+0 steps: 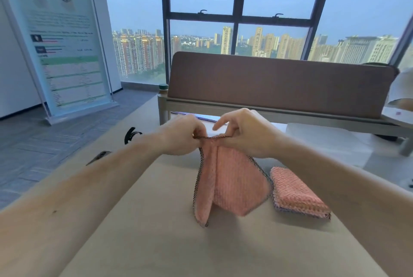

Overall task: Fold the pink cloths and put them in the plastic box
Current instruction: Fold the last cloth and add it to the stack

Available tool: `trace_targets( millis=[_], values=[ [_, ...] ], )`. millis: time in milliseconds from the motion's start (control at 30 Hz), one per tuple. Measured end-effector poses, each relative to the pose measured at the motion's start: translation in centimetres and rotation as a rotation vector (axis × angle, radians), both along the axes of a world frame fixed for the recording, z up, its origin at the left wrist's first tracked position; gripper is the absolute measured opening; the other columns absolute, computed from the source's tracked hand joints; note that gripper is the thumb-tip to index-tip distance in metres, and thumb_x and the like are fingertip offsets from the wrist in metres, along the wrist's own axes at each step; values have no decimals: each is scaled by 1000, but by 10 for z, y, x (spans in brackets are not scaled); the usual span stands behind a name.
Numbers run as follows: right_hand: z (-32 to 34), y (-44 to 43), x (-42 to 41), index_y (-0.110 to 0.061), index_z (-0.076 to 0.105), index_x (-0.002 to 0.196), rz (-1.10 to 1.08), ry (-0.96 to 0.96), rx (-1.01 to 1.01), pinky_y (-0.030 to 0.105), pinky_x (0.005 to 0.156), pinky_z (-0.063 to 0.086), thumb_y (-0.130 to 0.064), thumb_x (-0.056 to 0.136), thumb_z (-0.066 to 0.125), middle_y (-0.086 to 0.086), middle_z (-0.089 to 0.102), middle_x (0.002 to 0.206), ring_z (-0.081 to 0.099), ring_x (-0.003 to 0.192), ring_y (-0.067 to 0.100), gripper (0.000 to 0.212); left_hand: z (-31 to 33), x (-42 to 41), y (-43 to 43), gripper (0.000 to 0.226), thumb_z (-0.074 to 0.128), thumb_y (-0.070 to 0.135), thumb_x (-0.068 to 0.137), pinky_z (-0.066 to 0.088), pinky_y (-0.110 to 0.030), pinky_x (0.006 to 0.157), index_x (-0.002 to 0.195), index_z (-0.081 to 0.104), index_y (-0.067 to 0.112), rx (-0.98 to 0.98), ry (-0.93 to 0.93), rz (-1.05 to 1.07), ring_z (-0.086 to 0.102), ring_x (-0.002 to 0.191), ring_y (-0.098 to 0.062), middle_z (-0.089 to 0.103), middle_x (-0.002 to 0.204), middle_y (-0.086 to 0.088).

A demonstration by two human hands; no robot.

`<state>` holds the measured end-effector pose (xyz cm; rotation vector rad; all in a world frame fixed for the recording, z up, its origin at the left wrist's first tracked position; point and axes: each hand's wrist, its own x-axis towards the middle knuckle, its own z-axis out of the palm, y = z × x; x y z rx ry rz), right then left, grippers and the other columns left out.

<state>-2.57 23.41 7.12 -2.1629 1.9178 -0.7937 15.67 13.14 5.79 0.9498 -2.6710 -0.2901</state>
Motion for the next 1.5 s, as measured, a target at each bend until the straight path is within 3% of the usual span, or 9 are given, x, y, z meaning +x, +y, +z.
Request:
trace_targets(
  millis=[167, 333, 467, 567, 733, 900, 1100, 1333, 1500],
  values=[
    [20, 28, 5, -29, 74, 103, -18, 1, 166, 32, 75, 56, -34, 85, 78, -11, 75, 82, 67, 68, 2, 19, 21, 13, 37, 11, 69, 20, 96, 61, -36, 78, 97, 68, 9, 438, 537, -49, 69, 76, -18, 77, 94, -15],
    [56, 57, 28, -20, 75, 94, 68, -209, -37, 41, 71, 61, -21, 79, 78, 3, 75, 84, 68, 72, 18, 16, 55, 5, 85, 23, 73, 42, 88, 41, -23, 54, 86, 59, 23, -84, 551, -128, 53, 54, -6, 64, 64, 3],
    [65, 87, 26, -21, 80, 92, 26, -201, -91, 35, 82, 59, -22, 94, 72, -3, 78, 87, 72, 85, 18, 8, 37, 30, 94, 34, 80, 51, 77, 55, -31, 69, 99, 62, 33, 227, 448, -174, 69, 71, -12, 72, 81, 8],
    [62, 111, 21, -21, 79, 90, -15, -215, -106, 29, 77, 57, -18, 98, 66, -7, 75, 85, 69, 79, 7, 16, 4, 52, 99, 13, 80, 29, 86, 50, -20, 71, 96, 74, 22, 285, 244, -257, 67, 72, 0, 74, 81, 15],
    [54, 147, 12, -9, 78, 90, -78, -340, -18, 30, 67, 62, -18, 104, 56, 3, 70, 83, 70, 77, 11, 27, 2, 95, 106, 34, 70, 46, 86, 47, -24, 78, 95, 80, 15, 369, 505, -107, 65, 78, -9, 77, 89, -9],
    [54, 184, 13, -9, 77, 88, -92, -289, -58, 45, 76, 64, -23, 104, 54, 12, 70, 83, 67, 77, 16, 31, 33, 116, 139, 15, 66, 23, 96, 45, -4, 66, 96, 80, 18, 239, 595, -110, 66, 71, 7, 79, 83, 11],
    [66, 234, 21, -15, 78, 94, -42, -317, -132, 31, 75, 63, -23, 103, 54, -3, 74, 86, 71, 83, 10, 27, 72, 130, 181, 34, 54, 39, 100, 57, -26, 87, 103, 79, 16, 166, 625, -121, 77, 85, -17, 80, 93, 0],
    [48, 223, 7, -23, 78, 88, -146, -351, -282, 22, 64, 61, -22, 95, 70, -8, 73, 77, 67, 69, 5, 10, 61, 113, 174, 13, 68, 31, 95, 61, -24, 69, 98, 79, 27, 196, 644, -58, 71, 72, -8, 80, 88, 6],
    [-10, 173, -16, -14, 75, 83, -198, -279, -213, 22, 52, 48, -19, 91, 75, -4, 65, 64, 53, 53, 4, 10, -2, 90, 128, 19, 71, 31, 93, 46, -17, 46, 79, 76, 18, 340, 600, 58, 51, 44, -6, 66, 55, 5]
  ],
)
